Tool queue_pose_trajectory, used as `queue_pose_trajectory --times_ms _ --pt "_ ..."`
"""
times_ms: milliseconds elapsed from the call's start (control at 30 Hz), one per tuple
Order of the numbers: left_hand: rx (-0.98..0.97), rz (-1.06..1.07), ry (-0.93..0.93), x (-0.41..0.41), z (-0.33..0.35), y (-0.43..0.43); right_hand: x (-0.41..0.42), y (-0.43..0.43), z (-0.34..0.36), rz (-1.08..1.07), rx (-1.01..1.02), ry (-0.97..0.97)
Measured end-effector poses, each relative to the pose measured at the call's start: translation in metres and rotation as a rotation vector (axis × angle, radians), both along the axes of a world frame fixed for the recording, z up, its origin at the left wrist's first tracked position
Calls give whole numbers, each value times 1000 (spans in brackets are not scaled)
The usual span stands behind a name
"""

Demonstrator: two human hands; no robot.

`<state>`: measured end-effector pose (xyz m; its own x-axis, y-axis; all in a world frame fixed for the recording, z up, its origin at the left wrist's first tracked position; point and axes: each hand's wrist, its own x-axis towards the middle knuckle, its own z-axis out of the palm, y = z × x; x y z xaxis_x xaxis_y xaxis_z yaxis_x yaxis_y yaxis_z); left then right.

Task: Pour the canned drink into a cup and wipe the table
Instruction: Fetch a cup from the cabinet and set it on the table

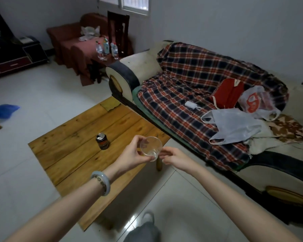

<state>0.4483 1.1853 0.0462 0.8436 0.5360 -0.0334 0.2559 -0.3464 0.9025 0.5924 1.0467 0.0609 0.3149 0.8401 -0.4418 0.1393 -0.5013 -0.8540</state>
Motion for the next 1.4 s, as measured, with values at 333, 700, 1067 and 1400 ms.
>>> queue_pose_trajectory --times_ms 333,700,1067,1400 --pt "-16 145 -19 98 -34 103 107 118 -27 121 -65 -12" --pt "-100 446 7 138 -85 216 169 283 -64 315 -89 -4" --pt "-198 812 88 159 -206 275 194 406 -203 535 -142 81" --pt "-304 1007 57 177 -312 293 207 449 -314 610 -136 210"
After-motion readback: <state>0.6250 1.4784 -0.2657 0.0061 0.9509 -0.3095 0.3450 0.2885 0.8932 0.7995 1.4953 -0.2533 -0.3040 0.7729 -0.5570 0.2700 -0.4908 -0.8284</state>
